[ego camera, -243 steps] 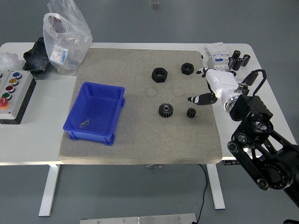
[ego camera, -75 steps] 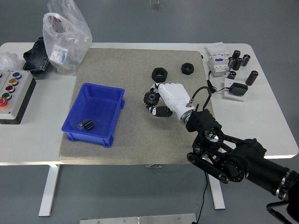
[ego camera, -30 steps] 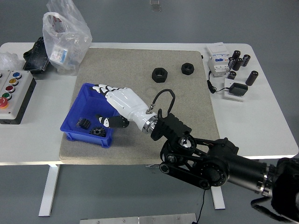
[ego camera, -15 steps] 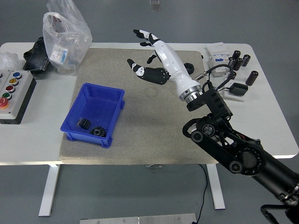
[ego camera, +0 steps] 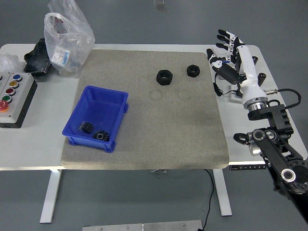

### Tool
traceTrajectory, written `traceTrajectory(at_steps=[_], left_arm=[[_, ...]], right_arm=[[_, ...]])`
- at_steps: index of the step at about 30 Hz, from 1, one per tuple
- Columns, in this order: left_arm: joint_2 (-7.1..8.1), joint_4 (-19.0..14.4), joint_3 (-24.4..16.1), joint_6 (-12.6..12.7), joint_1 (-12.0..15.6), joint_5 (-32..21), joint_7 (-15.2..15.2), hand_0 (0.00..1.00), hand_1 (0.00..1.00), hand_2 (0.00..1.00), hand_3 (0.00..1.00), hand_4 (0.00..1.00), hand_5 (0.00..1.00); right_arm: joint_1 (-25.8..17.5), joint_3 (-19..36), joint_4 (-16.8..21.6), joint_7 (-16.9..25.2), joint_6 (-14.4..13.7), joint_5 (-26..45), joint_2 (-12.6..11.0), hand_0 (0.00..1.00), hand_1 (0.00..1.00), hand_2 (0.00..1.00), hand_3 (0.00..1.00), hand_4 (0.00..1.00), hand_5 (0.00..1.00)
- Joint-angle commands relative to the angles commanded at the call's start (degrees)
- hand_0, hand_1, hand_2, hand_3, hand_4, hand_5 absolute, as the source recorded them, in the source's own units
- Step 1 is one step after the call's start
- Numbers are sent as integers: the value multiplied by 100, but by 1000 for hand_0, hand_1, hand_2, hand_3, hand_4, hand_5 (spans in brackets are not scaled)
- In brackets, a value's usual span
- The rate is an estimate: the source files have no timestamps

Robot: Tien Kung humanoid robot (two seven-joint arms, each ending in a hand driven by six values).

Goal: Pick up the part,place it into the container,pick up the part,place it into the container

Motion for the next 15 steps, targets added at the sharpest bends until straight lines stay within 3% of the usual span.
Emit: traceTrajectory(at_steps=[9,15], left_arm=[[-41,0,150,-3,-20,-147,-39,659,553,562,695,614,244],[-42,0,136,-1,-32,-135,-37,659,553,562,694,614,244]], right_arm=[[-776,499,-65,543,468,1084,116,500,701,751,729,736,397],[-930,533,-275,823,611,1691,180,509,677,720,686,761,455]])
